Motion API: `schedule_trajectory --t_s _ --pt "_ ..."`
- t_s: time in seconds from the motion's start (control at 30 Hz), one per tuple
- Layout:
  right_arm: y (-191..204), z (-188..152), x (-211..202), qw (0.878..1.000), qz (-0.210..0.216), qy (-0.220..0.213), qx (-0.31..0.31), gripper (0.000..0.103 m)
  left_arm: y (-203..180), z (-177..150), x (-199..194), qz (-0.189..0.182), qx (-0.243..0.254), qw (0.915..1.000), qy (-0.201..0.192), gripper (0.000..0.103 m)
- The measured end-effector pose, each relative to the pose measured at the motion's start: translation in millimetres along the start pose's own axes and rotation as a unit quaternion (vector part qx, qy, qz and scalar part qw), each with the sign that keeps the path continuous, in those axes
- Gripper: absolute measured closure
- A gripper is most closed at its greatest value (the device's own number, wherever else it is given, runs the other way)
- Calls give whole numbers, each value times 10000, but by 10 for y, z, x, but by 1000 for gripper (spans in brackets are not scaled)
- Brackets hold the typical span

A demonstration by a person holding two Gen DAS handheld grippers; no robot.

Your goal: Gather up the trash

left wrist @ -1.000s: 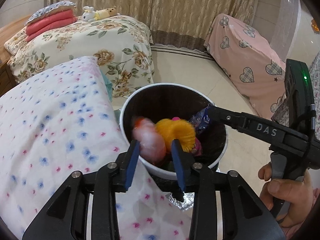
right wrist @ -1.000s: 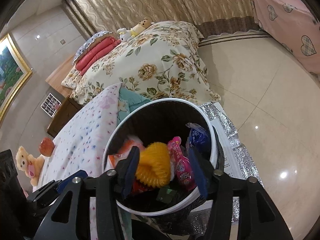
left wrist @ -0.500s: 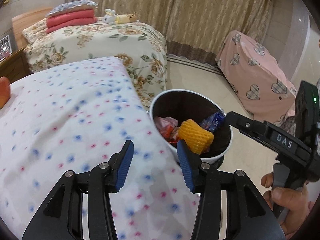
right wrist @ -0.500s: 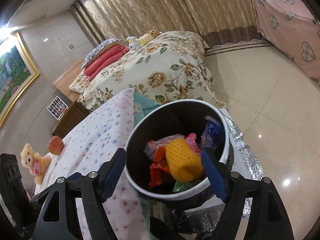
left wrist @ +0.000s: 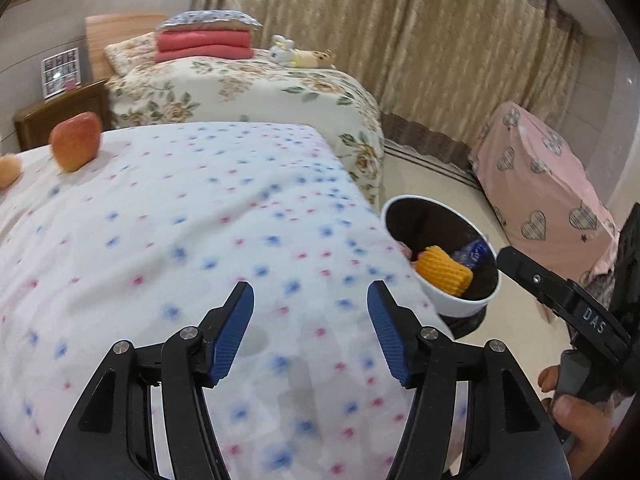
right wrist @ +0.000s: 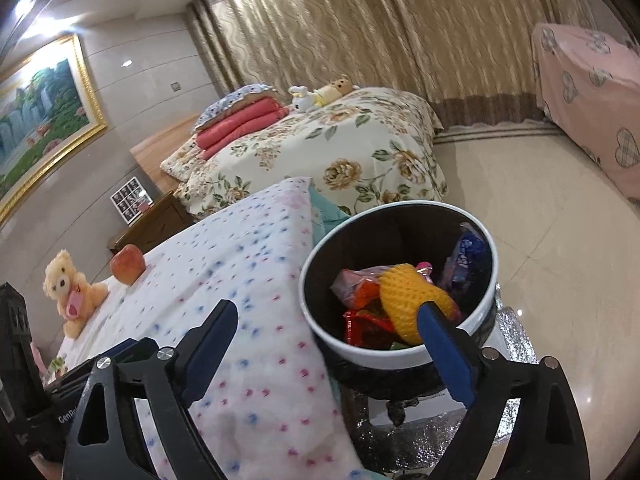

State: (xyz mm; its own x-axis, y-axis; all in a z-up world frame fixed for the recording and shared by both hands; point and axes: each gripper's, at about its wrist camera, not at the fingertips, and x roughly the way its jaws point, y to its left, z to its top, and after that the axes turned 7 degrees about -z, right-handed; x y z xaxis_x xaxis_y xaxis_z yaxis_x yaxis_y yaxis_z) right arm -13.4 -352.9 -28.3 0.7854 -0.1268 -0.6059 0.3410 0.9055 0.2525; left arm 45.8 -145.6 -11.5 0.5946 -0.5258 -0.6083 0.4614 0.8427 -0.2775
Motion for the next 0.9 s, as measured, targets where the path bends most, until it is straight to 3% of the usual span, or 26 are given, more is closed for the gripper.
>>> schedule_trajectory --t_s 0.17,0.47,0.6,0.9 --pt "174 -123 -75 9994 59 -199 -291 9 122 -98 -172 158 -62 9995 -261 42" --pt "484 -152 -259 9934 122 -690 -908 5 187 -151 -519 535 76 9936 -992 22" --pt "553 -145 -352 9894 111 -1059 -985 0 200 -203 -633 976 176 9849 -1421 0" --pt "586 -343 -234 9873 -6 -1181 -1065 0 363 -369 -622 1468 146 9767 -1561 0"
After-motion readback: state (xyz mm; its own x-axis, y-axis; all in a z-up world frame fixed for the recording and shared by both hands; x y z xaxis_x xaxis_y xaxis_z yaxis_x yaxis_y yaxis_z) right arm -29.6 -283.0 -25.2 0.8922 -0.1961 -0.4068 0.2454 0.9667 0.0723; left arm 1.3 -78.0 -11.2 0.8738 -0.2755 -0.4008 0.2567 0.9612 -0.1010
